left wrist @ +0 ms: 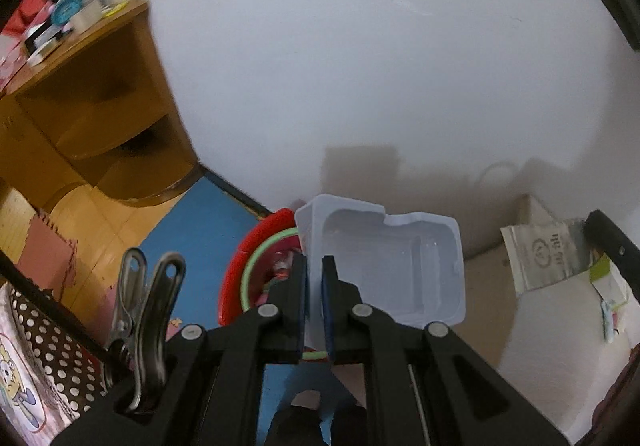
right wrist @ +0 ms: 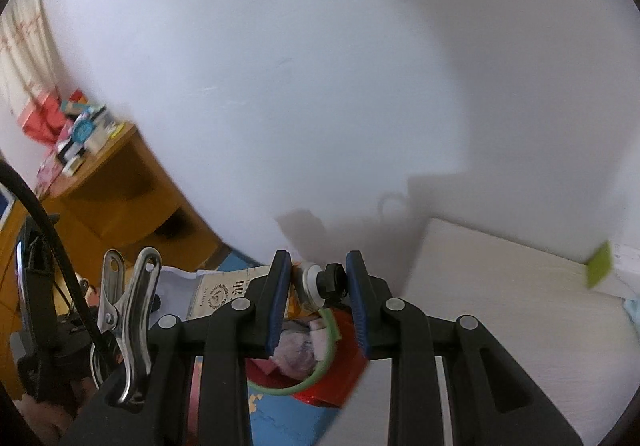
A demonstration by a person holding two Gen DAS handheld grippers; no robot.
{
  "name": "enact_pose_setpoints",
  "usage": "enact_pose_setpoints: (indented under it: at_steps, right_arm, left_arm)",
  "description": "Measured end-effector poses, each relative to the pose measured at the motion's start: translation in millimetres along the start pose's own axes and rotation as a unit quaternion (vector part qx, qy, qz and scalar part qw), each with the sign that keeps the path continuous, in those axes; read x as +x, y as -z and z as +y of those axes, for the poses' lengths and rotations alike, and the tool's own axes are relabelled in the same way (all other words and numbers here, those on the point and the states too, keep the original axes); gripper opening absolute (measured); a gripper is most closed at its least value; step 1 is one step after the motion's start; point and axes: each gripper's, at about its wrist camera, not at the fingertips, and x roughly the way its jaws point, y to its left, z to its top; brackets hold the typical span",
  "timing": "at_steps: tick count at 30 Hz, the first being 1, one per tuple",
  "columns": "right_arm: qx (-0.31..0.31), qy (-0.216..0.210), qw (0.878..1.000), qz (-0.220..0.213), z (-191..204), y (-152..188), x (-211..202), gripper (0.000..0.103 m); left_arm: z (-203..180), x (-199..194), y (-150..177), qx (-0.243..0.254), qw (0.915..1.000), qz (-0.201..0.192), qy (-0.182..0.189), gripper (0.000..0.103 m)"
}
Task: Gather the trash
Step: 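Carry the white tray and silver tube over the red bucket with both grippers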
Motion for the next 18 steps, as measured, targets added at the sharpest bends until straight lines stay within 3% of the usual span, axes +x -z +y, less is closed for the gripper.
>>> enact_pose_setpoints:
  at_steps: [3,7,13,18]
  right_arm:
    - [-0.02,-0.008,1.0,0.014,16.9,-13.7,4.5,0.029]
    - [-0.029,-0.007,0.999,0.043,22.2,-16.6,21.5,0.029]
    - [-0.083,-0.003,0.992,0.099,55.3,-9.7,109.9,0.029]
    - [-0.13,-0.001,0.985,0.116,73.8,-0.5,180.8,0.029]
  left_arm:
    - [25.1,5.1,0.5,-0.017,0.9998,0.01,0.001,0.007]
    - [31.1,29.0,6.8,-0.031,0.9987,0.04,0.009,0.007]
    - [32.3,82.5,18.3,-0.028,0.9967,0.075,-0.005,0.007]
    - [36.9,131.1,29.3,-0.033,0.9956,0.087,-0.015,0.007]
